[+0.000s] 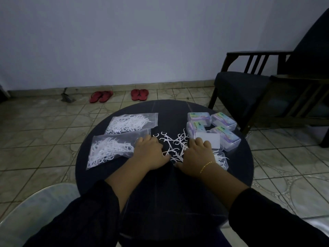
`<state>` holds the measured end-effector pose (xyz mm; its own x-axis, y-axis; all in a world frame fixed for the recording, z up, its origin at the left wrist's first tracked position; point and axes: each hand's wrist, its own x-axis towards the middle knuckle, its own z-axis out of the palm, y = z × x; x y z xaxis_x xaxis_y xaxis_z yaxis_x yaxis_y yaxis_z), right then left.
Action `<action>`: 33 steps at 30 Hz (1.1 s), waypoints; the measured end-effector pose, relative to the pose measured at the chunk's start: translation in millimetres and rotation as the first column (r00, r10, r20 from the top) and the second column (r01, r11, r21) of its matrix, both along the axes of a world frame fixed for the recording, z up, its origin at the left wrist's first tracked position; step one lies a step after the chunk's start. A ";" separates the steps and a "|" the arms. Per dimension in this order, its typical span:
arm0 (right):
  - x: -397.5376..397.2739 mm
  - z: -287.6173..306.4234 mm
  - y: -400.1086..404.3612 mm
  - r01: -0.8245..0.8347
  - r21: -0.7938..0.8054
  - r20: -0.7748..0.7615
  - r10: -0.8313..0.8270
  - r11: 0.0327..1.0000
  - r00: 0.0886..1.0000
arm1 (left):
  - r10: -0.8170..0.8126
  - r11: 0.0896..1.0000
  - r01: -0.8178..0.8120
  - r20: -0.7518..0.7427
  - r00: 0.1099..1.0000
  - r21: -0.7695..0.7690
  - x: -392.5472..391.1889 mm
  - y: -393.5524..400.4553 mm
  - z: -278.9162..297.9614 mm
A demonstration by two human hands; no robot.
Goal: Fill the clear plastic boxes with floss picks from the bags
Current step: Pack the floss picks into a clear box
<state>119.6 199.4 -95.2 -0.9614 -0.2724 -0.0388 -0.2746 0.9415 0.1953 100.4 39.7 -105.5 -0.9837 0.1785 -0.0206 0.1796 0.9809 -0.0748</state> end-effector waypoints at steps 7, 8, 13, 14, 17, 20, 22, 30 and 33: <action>-6.0 -1.8 -3.4 0.004 -0.069 0.040 -0.001 0.998 0.999 | -0.048 0.998 0.049 -0.019 0.999 0.040 -3.5 8.4 6.3; -6.3 -2.4 -3.3 0.009 -0.084 0.034 -0.007 0.996 0.999 | -0.042 0.997 0.043 -0.020 0.999 0.058 -3.8 9.1 7.3; -4.9 -5.2 -5.3 0.023 -0.113 -0.005 -0.024 0.993 1.000 | -0.018 0.996 0.014 0.046 0.999 0.086 -5.1 9.4 7.7; -4.8 -6.0 -5.9 0.023 -0.110 -0.009 -0.024 0.994 1.000 | -0.020 0.997 0.015 0.064 0.998 0.076 -4.6 9.2 7.3; -4.4 -7.3 -7.5 0.027 -0.106 -0.007 -0.028 0.994 1.000 | -0.046 0.999 0.043 0.099 0.994 0.026 -2.7 9.1 6.7; -4.2 -6.9 -7.5 0.032 -0.103 0.002 -0.032 0.994 0.999 | -0.083 0.997 0.083 0.108 0.991 0.010 -0.3 7.6 6.0; -4.9 -6.5 -6.6 0.034 -0.105 0.011 -0.033 0.994 0.999 | -0.104 0.995 0.102 0.095 0.990 0.021 1.5 5.9 5.7; -6.8 -0.1 -0.7 0.065 -0.183 0.014 -0.063 0.981 0.998 | -0.109 0.976 0.100 0.033 0.993 0.195 3.1 -3.6 15.0; -7.9 7.5 5.8 0.086 -0.260 -0.001 -0.090 0.962 0.996 | -0.097 0.975 0.092 0.017 0.995 0.200 1.2 -6.2 25.6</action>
<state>111.8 205.2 -87.7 -0.9820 -0.1857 0.0341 -0.1874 0.9807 -0.0557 101.6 33.5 -79.9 -0.9618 0.2738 -0.0014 0.2714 0.9541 0.1265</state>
